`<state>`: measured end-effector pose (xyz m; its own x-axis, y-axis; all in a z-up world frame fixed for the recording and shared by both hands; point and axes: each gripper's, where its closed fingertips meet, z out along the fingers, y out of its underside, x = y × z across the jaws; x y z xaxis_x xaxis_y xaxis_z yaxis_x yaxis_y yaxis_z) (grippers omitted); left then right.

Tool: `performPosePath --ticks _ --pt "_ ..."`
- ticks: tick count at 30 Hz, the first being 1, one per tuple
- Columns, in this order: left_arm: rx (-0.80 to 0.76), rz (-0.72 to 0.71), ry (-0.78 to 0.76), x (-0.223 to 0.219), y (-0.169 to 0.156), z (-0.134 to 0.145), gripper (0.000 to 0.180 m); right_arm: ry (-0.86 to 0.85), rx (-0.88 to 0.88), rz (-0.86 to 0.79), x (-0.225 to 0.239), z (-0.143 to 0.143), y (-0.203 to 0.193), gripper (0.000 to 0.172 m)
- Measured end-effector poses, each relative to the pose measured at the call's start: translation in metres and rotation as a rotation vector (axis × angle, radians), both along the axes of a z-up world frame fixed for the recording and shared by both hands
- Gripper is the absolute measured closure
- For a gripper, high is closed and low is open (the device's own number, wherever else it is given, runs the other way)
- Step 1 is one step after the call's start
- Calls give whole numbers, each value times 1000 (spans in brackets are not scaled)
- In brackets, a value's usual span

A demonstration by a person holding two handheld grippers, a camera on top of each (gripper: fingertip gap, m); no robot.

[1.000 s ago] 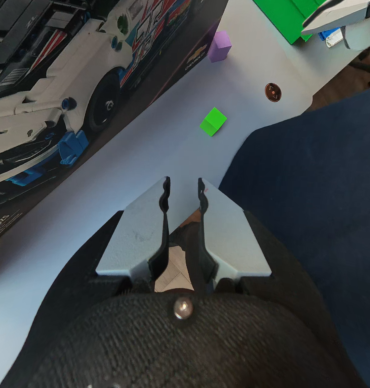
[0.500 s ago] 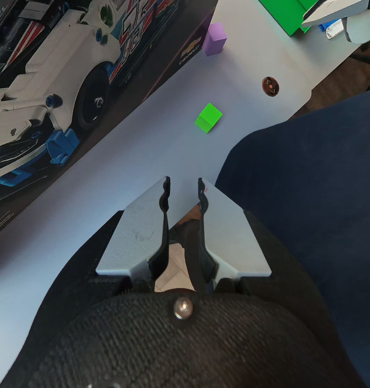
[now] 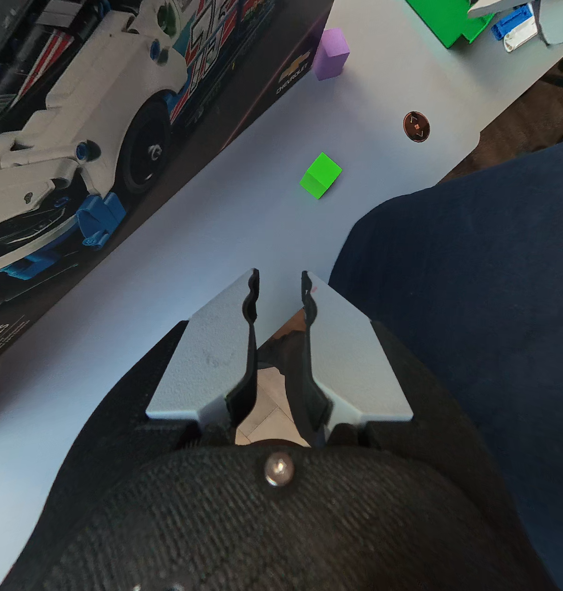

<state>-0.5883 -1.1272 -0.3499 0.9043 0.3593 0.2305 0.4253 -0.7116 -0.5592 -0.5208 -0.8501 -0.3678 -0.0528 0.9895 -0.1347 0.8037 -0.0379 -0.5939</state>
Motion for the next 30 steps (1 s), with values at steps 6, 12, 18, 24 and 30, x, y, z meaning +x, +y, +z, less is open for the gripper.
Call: performPosePath --ticks 6,12,18,24,30 --pt "-8 16 -7 1 -4 -2 156 -1 1 -21 0 0 13 156" --pt "-4 40 -19 5 -5 -2 156 -3 -3 -30 -5 -2 20 155" --pt "-6 62 -24 5 -9 -4 156 9 -47 31 -20 2 4 149" --pt "-10 87 -19 3 -15 -3 156 18 16 194 -45 8 -15 144" --pt "-33 135 -14 -2 -29 -2 156 29 199 234 -92 29 46 142"
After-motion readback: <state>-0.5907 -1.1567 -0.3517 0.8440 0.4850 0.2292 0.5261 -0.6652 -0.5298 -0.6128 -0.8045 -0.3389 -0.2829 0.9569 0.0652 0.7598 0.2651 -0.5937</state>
